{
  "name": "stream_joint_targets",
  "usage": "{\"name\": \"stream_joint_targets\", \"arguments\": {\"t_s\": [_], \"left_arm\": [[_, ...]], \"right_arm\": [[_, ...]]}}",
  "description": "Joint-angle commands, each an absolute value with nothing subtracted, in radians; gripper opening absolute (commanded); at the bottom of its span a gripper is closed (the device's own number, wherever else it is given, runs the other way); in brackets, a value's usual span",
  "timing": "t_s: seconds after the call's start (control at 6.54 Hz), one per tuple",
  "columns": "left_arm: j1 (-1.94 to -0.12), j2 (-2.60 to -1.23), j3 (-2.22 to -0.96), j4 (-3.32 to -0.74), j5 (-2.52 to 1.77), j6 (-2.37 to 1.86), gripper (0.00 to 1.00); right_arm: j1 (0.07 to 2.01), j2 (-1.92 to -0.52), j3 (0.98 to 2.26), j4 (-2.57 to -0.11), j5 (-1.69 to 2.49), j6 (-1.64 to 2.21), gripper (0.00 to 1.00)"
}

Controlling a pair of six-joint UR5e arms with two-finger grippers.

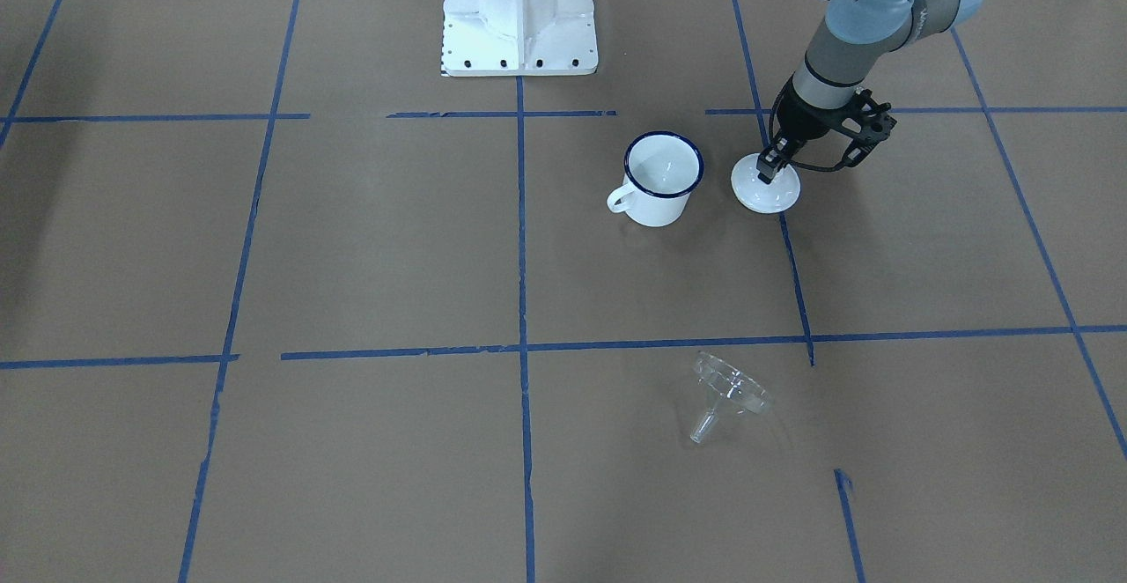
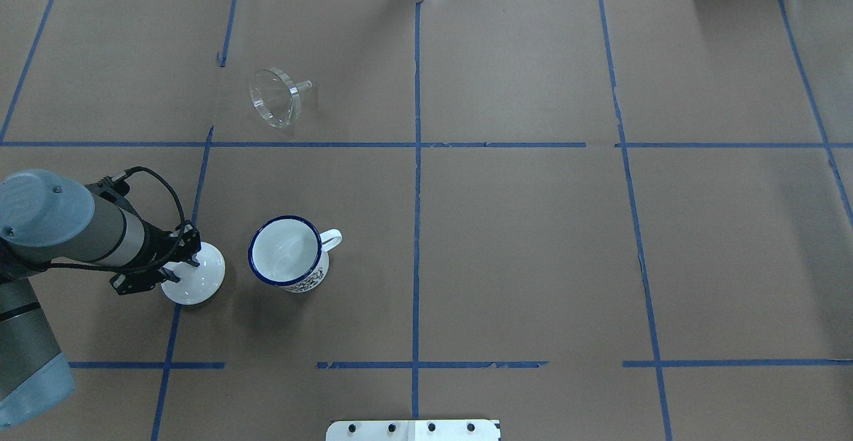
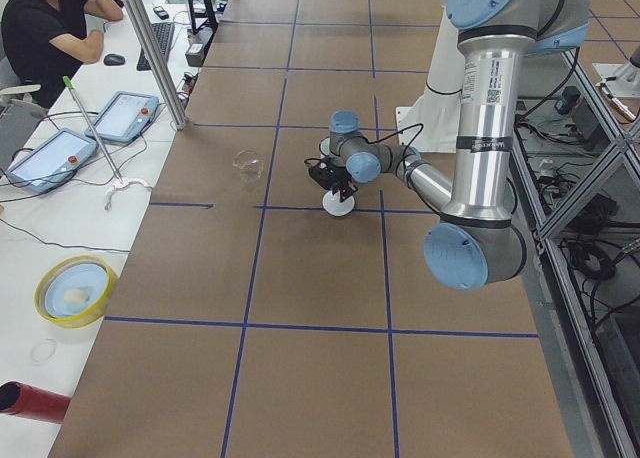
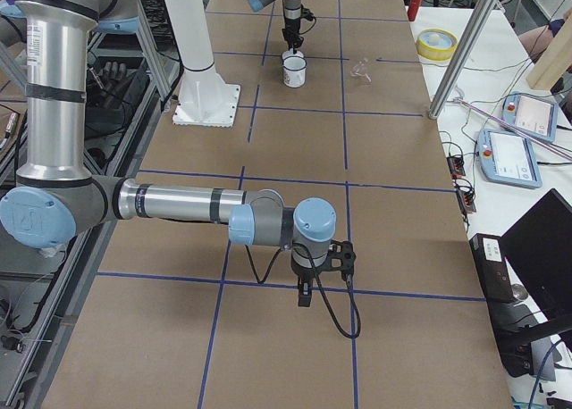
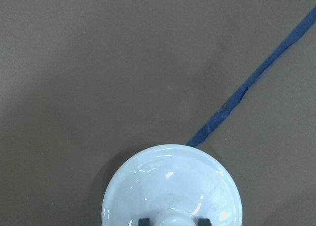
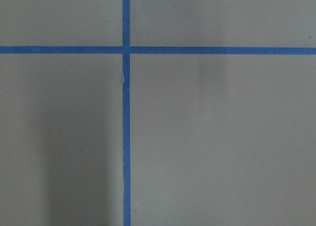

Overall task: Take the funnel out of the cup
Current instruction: 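Move the left gripper down onto the white lid's knob and grasp it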

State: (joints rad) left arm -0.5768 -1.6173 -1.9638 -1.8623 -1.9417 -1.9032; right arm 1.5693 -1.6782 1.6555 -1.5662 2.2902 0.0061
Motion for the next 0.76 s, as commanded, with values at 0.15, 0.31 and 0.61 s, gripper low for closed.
{"name": "stream_joint_targets", "arguments": {"t_s": [0.15, 0.31, 0.61], "left_arm": [[-0.616, -1.66, -2.194, -1.582, -1.945, -1.896, 0.0], [-0.626, -1.743, -2.212, -1.483, -1.945, -1.896, 0.0], [-0.617, -1.932, -2.194, -1.299, -1.948, -1.902, 0.0]], "right_arm": [[1.569, -1.678, 1.657, -1.566, 2.29, 0.006, 1.0], [1.569, -1.678, 1.657, -1.566, 2.29, 0.006, 1.0], [1.569, -1.678, 1.657, -1.566, 2.29, 0.006, 1.0]]}}
